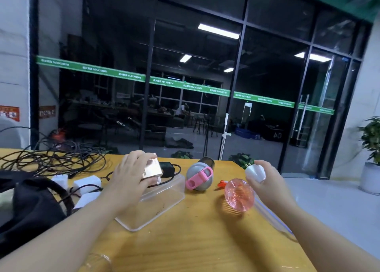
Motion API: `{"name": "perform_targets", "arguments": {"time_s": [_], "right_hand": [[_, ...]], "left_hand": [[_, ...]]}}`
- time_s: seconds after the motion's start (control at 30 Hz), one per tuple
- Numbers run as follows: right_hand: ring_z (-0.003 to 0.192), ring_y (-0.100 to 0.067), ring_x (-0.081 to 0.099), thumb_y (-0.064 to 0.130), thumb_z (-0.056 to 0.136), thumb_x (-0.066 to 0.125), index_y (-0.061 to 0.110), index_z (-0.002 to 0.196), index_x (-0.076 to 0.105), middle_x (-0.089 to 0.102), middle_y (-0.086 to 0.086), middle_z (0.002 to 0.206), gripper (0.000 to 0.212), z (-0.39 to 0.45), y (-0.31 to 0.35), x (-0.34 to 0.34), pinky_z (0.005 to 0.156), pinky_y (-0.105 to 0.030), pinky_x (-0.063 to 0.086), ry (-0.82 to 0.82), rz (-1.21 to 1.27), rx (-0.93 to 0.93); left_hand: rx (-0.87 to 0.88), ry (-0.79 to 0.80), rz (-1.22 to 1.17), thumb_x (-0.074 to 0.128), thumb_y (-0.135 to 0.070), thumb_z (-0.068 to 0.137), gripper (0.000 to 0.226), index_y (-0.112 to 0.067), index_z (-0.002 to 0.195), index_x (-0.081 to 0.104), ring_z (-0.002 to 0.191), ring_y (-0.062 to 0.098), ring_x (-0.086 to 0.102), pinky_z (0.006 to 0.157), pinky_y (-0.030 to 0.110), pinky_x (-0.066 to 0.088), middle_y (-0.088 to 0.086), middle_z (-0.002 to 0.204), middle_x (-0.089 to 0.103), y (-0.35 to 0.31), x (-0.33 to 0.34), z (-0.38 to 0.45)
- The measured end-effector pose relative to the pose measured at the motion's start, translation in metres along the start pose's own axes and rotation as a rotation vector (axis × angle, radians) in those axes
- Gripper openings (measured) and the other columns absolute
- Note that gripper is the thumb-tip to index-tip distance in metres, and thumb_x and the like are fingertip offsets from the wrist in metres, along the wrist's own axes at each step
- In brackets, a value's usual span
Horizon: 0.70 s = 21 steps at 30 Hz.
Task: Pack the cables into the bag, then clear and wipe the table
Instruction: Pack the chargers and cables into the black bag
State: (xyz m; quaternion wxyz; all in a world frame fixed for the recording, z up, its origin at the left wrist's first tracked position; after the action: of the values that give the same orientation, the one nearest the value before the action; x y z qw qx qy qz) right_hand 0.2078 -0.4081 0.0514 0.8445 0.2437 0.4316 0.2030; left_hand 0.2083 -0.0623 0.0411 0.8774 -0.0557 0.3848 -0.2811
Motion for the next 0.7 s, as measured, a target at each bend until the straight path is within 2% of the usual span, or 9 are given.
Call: {"name": "perform_targets", "arguments": {"time_s": [0.1, 0.23, 0.37, 0.4, 0.43, 0.5, 0.57, 0.63, 0.7], "right_hand": [[0.121, -0.020, 0.048, 0.026, 0.087, 0.064, 0.019, 0.135, 0.044, 0.050, 0.001, 0.135, 0.052, -0.002, 0.023, 0.001, 0.093, -0.030, 0.038, -0.017, 0.044, -0.046], [0.105, -0.021, 0.055, 0.032, 0.086, 0.066, 0.019, 0.137, 0.039, 0.051, 0.002, 0.125, 0.058, -0.004, 0.048, 0.009, 0.079, -0.031, 0.040, -0.010, 0.222, 0.006], [0.097, -0.038, 0.060, 0.040, 0.086, 0.064, 0.004, 0.132, 0.042, 0.057, -0.021, 0.114, 0.063, -0.008, 0.071, 0.031, 0.079, -0.046, 0.049, 0.019, 0.570, 0.195], [0.094, -0.033, 0.061, 0.043, 0.084, 0.065, 0.006, 0.130, 0.045, 0.059, -0.016, 0.109, 0.062, -0.010, 0.079, 0.039, 0.075, -0.042, 0.050, 0.047, 0.611, 0.208], [0.087, -0.024, 0.062, 0.048, 0.080, 0.067, 0.010, 0.123, 0.049, 0.059, -0.006, 0.101, 0.060, -0.011, 0.087, 0.047, 0.069, -0.033, 0.050, 0.081, 0.623, 0.197], [0.067, -0.013, 0.057, 0.051, 0.075, 0.067, 0.015, 0.104, 0.047, 0.050, 0.005, 0.084, 0.050, -0.014, 0.103, 0.062, 0.050, -0.017, 0.040, 0.137, 0.605, 0.166], [0.061, -0.014, 0.055, 0.046, 0.078, 0.068, 0.017, 0.107, 0.047, 0.052, 0.003, 0.088, 0.046, -0.019, 0.119, 0.079, 0.043, -0.018, 0.037, 0.190, 0.627, 0.174], [0.072, -0.019, 0.054, 0.056, 0.072, 0.068, 0.018, 0.117, 0.051, 0.059, 0.002, 0.097, 0.062, -0.026, 0.134, 0.095, 0.052, -0.023, 0.039, 0.233, 0.648, 0.177], [0.082, -0.021, 0.053, 0.066, 0.066, 0.065, 0.022, 0.122, 0.051, 0.061, 0.005, 0.097, 0.073, -0.035, 0.151, 0.108, 0.059, -0.027, 0.039, 0.280, 0.644, 0.165]], "left_hand": [[0.017, -0.037, -0.015, 0.070, -0.028, 0.080, 0.052, -0.028, 0.126, 0.045, 0.115, 0.016, 0.038, 0.089, 0.024, 0.023, -0.007, 0.123, 0.042, -0.001, -0.013, -0.002], [0.008, -0.016, -0.035, 0.063, -0.045, 0.066, 0.054, -0.048, 0.112, 0.035, 0.105, 0.009, 0.041, 0.087, 0.025, 0.020, -0.019, 0.115, 0.045, 0.000, -0.035, -0.010], [-0.040, -0.017, -0.085, 0.066, -0.046, 0.063, 0.049, -0.051, 0.104, 0.040, 0.098, 0.001, 0.039, 0.086, 0.024, 0.020, -0.035, 0.106, 0.039, 0.004, -0.054, -0.032], [-0.046, -0.006, -0.105, 0.071, -0.044, 0.065, 0.050, -0.053, 0.104, 0.040, 0.100, 0.000, 0.039, 0.087, 0.025, 0.021, -0.036, 0.108, 0.039, 0.007, -0.057, -0.038], [-0.052, 0.014, -0.120, 0.075, -0.043, 0.067, 0.055, -0.057, 0.105, 0.038, 0.101, -0.003, 0.038, 0.088, 0.025, 0.022, -0.037, 0.109, 0.039, 0.010, -0.061, -0.044], [-0.032, 0.054, -0.113, 0.072, -0.052, 0.064, 0.061, -0.064, 0.108, 0.030, 0.104, -0.014, 0.034, 0.092, 0.024, 0.025, -0.039, 0.111, 0.042, 0.013, -0.070, -0.054], [-0.039, 0.066, -0.120, 0.063, -0.062, 0.057, 0.061, -0.061, 0.109, 0.032, 0.109, -0.021, 0.029, 0.093, 0.019, 0.028, -0.038, 0.114, 0.041, 0.015, -0.082, -0.062], [-0.110, 0.053, -0.192, 0.076, -0.045, 0.062, 0.060, -0.055, 0.108, 0.039, 0.108, -0.016, 0.032, 0.091, 0.022, 0.035, -0.037, 0.111, 0.042, 0.022, -0.093, -0.074], [-0.207, 0.055, -0.259, 0.082, -0.024, 0.065, 0.064, -0.055, 0.105, 0.042, 0.102, -0.007, 0.043, 0.081, 0.021, 0.041, -0.033, 0.109, 0.044, 0.035, -0.101, -0.089]]}}
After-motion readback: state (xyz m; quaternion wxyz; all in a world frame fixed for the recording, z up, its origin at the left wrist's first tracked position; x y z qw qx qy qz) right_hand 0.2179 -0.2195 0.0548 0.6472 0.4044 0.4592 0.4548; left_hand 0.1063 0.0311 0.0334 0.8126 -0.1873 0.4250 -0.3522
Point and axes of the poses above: each hand's wrist, its own z-axis towards the middle knuckle, its own x-axis out of the palm, y = z × x, the point moved 6 cm from there along z, towards the middle knuckle
